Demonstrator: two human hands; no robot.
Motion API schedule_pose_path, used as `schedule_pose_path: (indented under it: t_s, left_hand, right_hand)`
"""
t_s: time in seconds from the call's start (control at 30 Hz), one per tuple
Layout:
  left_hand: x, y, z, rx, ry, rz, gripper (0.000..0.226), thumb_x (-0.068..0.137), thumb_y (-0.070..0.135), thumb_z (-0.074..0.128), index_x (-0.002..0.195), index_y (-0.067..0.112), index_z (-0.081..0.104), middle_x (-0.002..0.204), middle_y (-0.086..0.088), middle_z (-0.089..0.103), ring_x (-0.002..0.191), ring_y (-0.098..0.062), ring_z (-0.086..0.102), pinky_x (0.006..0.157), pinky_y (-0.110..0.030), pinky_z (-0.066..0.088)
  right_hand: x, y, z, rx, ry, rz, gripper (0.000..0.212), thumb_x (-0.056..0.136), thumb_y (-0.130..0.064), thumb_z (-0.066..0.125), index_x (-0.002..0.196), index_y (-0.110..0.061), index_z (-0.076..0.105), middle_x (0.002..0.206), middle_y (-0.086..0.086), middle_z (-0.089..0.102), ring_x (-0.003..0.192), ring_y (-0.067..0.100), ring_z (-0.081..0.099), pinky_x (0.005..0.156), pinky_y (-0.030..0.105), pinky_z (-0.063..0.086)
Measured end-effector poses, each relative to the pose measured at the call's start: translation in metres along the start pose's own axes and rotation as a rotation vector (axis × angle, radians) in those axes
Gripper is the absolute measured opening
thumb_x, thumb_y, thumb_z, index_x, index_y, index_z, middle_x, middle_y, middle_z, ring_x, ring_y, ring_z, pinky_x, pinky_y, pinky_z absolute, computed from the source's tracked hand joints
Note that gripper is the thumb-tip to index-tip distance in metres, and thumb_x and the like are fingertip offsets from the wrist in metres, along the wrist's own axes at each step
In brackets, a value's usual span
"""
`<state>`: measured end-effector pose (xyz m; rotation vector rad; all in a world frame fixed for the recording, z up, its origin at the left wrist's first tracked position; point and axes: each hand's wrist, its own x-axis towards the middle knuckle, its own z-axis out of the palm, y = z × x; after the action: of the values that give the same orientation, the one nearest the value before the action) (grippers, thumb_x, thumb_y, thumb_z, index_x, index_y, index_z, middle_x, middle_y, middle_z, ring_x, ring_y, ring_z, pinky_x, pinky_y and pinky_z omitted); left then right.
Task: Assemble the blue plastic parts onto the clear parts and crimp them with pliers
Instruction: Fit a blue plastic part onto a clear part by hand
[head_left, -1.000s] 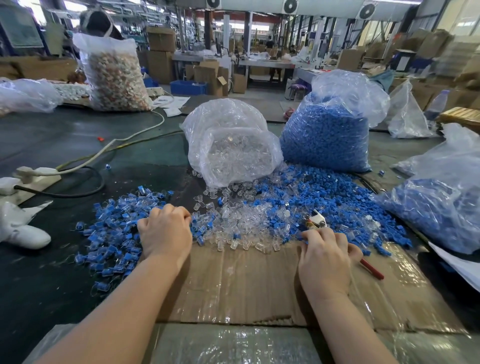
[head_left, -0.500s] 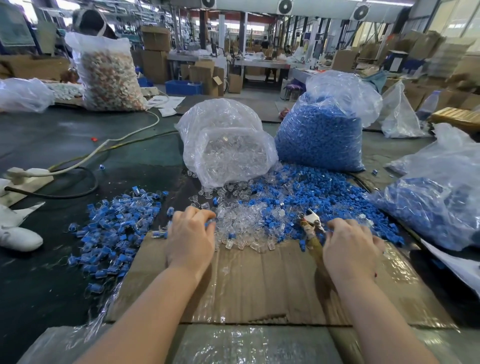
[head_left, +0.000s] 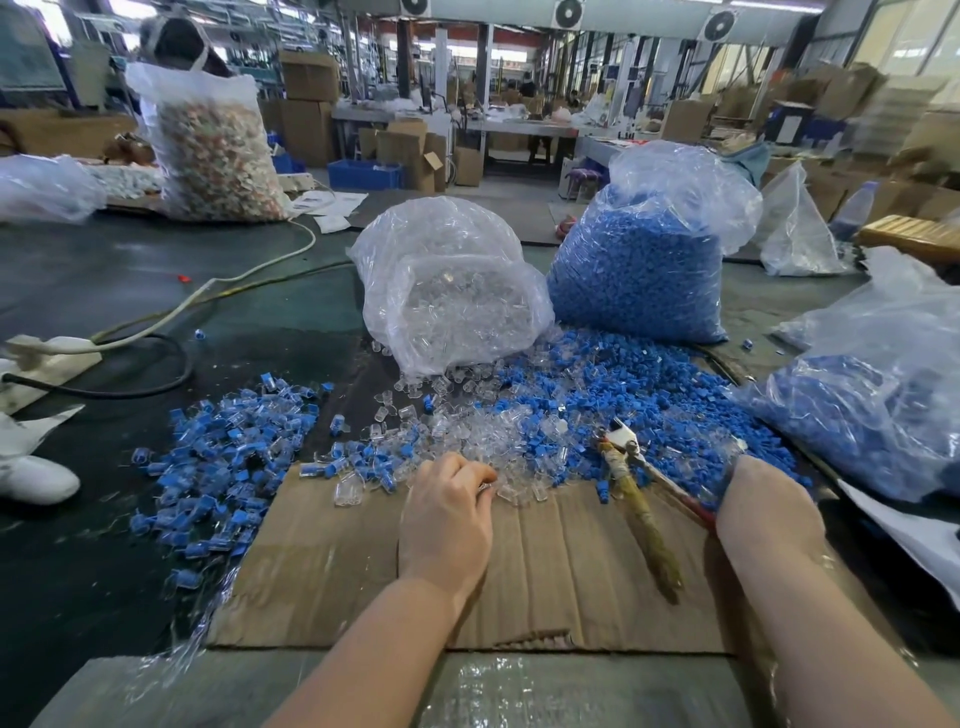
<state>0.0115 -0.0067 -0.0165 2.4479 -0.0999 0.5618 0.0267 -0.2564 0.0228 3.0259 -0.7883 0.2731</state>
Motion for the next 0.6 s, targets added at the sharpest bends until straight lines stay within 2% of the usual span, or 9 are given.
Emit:
schedule_pose_path:
  t_s: [0.13,0.23,0.33,0.47,0.6]
  left_hand:
    - [-0.001,-0.001,0.001,-0.004,0.000,0.005,0.023,0.091,0.027,0.055,0.112,0.024,0.063,0.095,0.016,0.048,0.091,0.000,0.036,0.082,-0.011,0.027]
    - [0.000,0.000,0.001,-0.023,0.000,-0.007,0.022,0.090,0.026,0.056,0.111,0.022,0.063,0.096,0.014,0.050,0.092,-0.002,0.040,0.081,-0.011,0.028]
    - [0.000,0.000,0.000,-0.036,0.003,-0.014,0.023,0.090,0.024,0.057,0.112,0.022,0.063,0.095,0.015,0.048,0.094,-0.003,0.042,0.082,-0.012,0.030]
    - [-0.001,-0.001,-0.001,0.006,-0.053,0.003,0.034,0.092,0.030,0.054,0.125,0.029,0.055,0.098,0.015,0.040,0.097,-0.003,0.037,0.085,-0.012,0.029]
    - [-0.001,0.000,-0.001,0.043,-0.075,0.029,0.035,0.093,0.036,0.050,0.127,0.031,0.054,0.104,0.011,0.043,0.103,-0.007,0.038,0.093,-0.016,0.030]
  right_hand:
    - [-0.001,-0.008,-0.004,0.124,0.105,-0.065,0.024,0.087,0.003,0.046,0.103,-0.009,0.058,0.097,0.011,0.060,0.088,0.027,0.056,0.064,0.030,0.038]
    - [-0.012,-0.028,-0.009,0.321,0.210,-0.231,0.026,0.092,0.003,0.045,0.113,-0.005,0.059,0.099,0.010,0.062,0.079,0.015,0.046,0.070,0.022,0.036]
    - [-0.033,-0.056,-0.011,0.509,0.177,-0.386,0.027,0.095,-0.004,0.046,0.119,-0.007,0.058,0.104,0.006,0.062,0.078,0.010,0.048,0.073,0.017,0.039]
    - [-0.063,-0.082,0.003,0.543,0.143,-0.540,0.028,0.095,-0.004,0.046,0.115,-0.013,0.062,0.106,0.002,0.060,0.088,0.012,0.055,0.083,0.023,0.046]
    - [-0.071,-0.086,0.017,0.508,0.141,-0.546,0.024,0.092,-0.005,0.048,0.106,-0.016,0.063,0.100,0.000,0.059,0.092,0.019,0.054,0.080,0.028,0.043]
